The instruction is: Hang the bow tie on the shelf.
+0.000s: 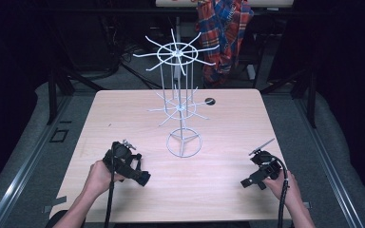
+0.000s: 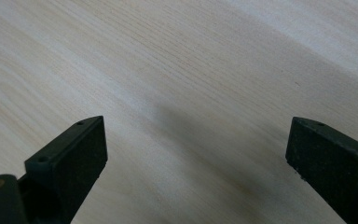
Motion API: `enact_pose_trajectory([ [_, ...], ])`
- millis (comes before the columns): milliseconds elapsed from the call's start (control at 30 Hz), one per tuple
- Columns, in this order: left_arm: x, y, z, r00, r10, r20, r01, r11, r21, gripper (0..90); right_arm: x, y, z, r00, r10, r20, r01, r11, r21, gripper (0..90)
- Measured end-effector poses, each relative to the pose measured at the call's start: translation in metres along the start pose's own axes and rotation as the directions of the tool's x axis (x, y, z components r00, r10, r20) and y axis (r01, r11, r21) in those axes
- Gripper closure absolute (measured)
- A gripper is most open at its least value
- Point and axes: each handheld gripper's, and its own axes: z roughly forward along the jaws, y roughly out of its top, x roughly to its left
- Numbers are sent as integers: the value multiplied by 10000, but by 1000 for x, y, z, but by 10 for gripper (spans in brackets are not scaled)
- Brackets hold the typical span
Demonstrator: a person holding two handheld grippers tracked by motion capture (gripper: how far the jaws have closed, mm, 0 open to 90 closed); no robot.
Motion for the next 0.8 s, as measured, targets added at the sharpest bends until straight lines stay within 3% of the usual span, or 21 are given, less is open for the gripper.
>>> enact_pose_trajectory([
  [67, -1, 1, 1, 10000, 29, 73, -30, 9999, 108, 180, 0, 0, 0, 10000, -10, 6, 10, 10000, 18, 50],
  [200, 0, 1, 5, 9997, 40, 260, -48, 9995, 316, 385, 0, 0, 0, 10000, -28, 35, 28, 10000, 46, 51],
  [333, -1, 2, 6, 9994, 33, 335, -45, 9993, 367, 476, -1, 0, 0, 9998, -128, 120, 126, 9997, 187, 53],
  [800, -6, 11, 19, 9995, 38, 322, -68, 9954, 953, 642, -1, 0, 0, 9999, -94, 114, 92, 9997, 216, 55],
])
